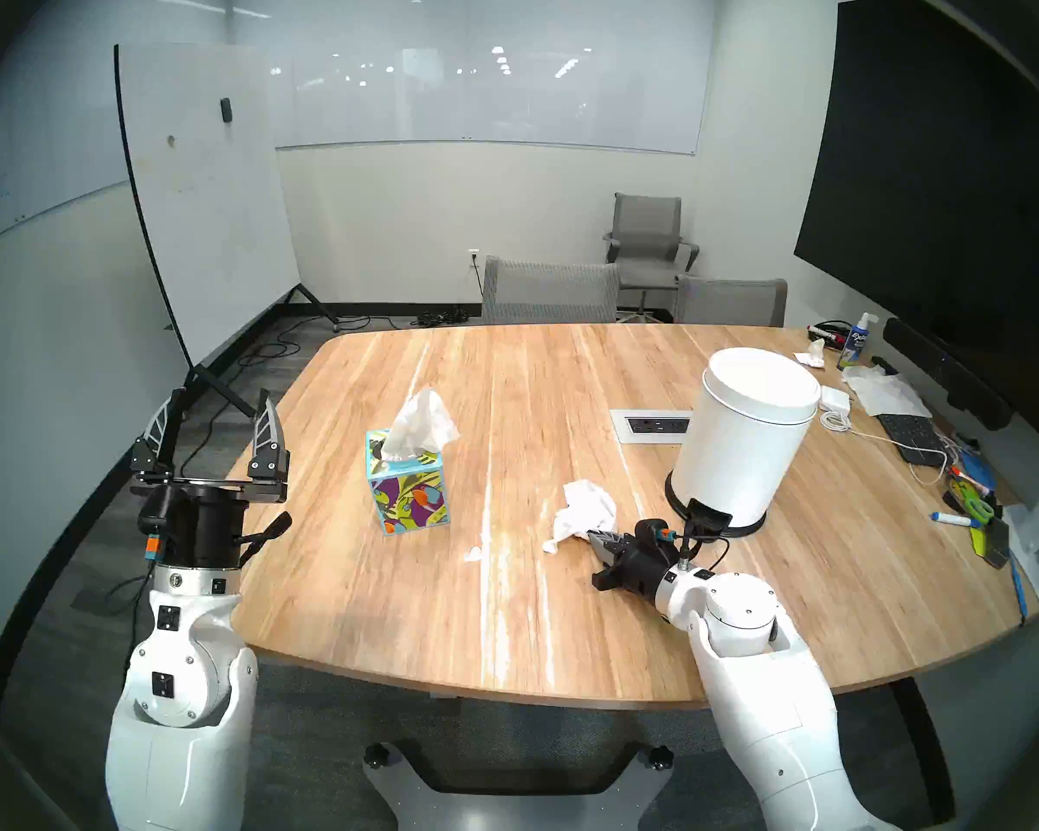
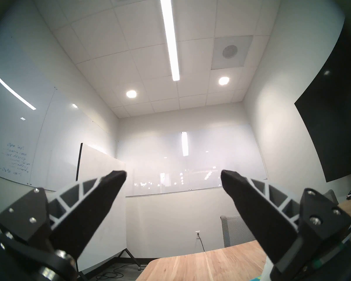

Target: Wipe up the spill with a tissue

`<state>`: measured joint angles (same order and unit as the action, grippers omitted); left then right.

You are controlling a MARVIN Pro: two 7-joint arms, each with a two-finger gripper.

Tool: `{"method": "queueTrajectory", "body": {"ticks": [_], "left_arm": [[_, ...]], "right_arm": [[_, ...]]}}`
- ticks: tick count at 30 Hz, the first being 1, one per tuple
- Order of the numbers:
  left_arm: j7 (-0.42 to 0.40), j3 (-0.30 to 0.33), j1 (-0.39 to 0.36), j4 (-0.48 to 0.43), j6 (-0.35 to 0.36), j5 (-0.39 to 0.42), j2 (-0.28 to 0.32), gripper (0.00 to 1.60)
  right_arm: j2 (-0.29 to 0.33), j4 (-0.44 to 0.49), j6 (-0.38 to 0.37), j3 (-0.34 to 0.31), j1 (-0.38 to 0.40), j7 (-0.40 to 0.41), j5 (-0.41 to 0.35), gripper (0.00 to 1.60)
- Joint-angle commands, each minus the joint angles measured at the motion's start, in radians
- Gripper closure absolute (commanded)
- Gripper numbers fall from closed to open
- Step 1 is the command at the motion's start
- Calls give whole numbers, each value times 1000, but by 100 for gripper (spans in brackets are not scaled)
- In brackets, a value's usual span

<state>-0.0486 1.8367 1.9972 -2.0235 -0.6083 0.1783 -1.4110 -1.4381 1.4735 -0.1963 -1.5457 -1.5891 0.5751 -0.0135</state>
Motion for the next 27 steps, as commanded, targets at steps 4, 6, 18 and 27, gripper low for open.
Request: {"method": "queueTrajectory", "body": {"ticks": [4,6,18,27], "left_arm": [[1,2,2,-18,-7,-1,-2,0],[1,2,2,-18,-7,-1,-2,0],[1,2,2,-18,-7,-1,-2,0],[1,2,2,-18,-7,-1,-2,0]], "right_arm": [[12,23,4,25,36,26,13,160],[6,20,4,33,40,24,17,160],[6,84,-25,51,-28,31,32,160],[48,164,-61,8,-123,56,28,160]]}}
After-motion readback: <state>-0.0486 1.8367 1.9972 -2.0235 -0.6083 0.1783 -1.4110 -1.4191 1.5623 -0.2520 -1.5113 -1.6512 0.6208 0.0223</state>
